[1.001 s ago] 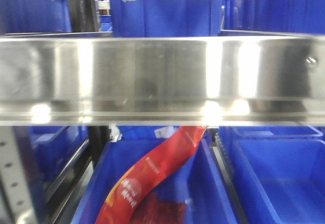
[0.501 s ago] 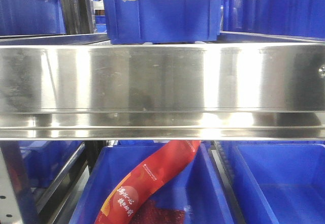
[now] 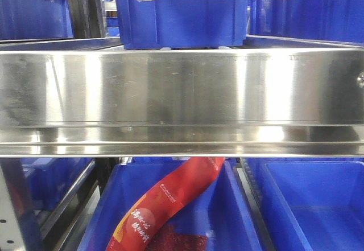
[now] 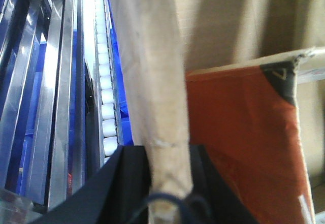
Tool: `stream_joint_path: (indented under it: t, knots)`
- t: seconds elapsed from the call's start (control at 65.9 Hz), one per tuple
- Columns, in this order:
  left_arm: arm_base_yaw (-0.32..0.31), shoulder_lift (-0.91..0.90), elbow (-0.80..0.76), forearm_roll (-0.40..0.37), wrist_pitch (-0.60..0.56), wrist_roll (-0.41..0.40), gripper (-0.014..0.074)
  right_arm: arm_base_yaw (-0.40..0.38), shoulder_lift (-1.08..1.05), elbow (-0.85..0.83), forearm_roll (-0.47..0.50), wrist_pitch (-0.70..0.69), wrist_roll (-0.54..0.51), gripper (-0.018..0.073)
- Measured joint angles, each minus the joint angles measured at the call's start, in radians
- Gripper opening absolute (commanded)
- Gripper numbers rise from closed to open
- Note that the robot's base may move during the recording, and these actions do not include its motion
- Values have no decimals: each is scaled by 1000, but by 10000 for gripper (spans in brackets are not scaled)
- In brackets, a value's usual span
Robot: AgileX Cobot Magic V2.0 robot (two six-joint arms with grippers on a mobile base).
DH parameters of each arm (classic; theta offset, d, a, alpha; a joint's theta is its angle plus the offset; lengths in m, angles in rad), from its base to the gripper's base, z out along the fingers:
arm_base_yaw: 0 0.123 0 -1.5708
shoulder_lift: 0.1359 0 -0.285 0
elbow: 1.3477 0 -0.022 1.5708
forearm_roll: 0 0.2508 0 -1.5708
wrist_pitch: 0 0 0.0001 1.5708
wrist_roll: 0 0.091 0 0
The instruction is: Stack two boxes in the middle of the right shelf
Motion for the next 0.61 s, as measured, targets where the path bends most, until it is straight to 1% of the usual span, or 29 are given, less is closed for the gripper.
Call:
stream_joint_path:
  t: [0.607]
  knots:
    - [0, 0, 0, 0, -2, 0, -111, 0, 0, 0, 0, 0, 0, -153]
